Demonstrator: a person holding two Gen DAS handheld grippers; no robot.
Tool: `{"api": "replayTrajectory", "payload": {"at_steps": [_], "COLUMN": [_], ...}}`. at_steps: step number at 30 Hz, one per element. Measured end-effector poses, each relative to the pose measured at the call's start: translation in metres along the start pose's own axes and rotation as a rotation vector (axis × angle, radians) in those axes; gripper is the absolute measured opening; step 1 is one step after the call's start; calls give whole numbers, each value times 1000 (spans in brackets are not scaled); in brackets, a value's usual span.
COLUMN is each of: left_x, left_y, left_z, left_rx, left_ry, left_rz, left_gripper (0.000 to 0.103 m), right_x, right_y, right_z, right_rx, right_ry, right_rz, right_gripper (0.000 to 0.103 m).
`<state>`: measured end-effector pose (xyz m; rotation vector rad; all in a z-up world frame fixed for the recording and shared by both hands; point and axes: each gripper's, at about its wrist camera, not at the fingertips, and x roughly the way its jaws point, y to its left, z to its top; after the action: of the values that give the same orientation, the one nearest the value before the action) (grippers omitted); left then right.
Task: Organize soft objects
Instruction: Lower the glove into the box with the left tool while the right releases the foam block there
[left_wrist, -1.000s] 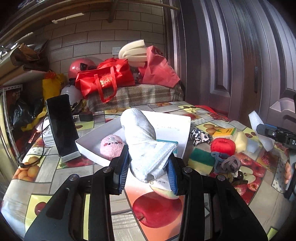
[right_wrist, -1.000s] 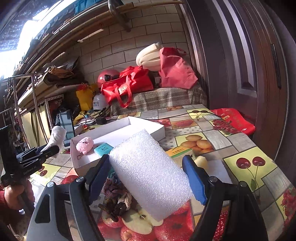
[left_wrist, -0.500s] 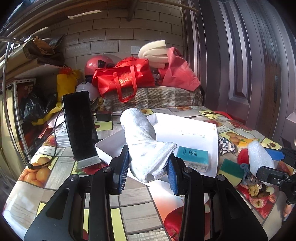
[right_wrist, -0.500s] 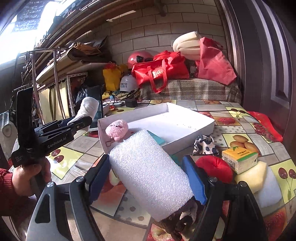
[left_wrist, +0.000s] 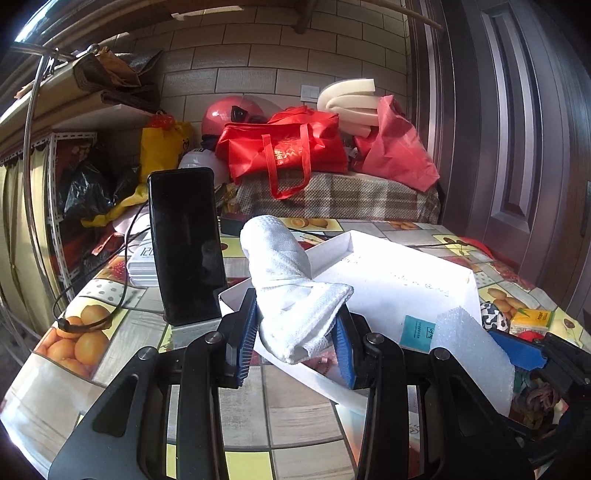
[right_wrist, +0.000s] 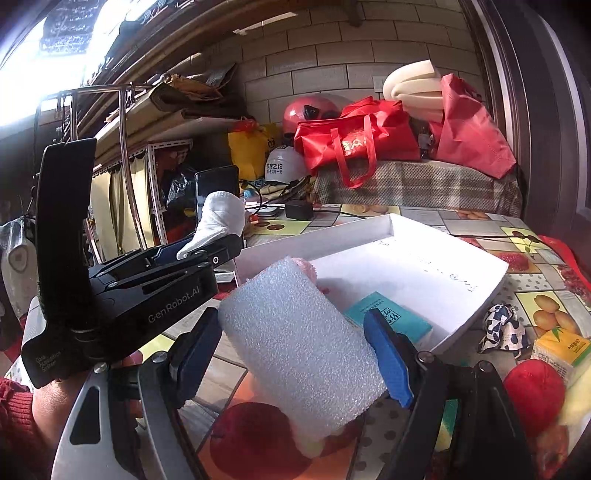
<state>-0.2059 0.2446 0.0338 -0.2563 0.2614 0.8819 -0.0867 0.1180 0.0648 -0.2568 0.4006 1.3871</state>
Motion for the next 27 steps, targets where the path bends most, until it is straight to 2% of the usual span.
{"api": "replayTrajectory", "payload": {"at_steps": [3,7,15,19,24,27], "left_x": [4,7,23,43,61,63], "left_y": [10,8,-21,-39,-53,-49], "left_z": [1,1,7,12,16,17], "left_rx": [-55,-47,63,94,108,84], "left_ry": [17,15,-11,14,47,51], "left_rz": [1,2,-15,-64,-86,-58], "left_gripper": [37,37,37,37,37,40], "right_x": [10,15,26,34,43,52], "right_y": [-7,-30,-93,-125,-128,-122], "right_z": [5,9,22,26,27,31], "right_rx": [52,124,206,286,302,277], "right_ry": [-13,-33,-65,-53,-28,-9], "right_rz": [5,-10,-183,-227,-226,-230], "right_gripper": [79,79,79,80,80,83]}}
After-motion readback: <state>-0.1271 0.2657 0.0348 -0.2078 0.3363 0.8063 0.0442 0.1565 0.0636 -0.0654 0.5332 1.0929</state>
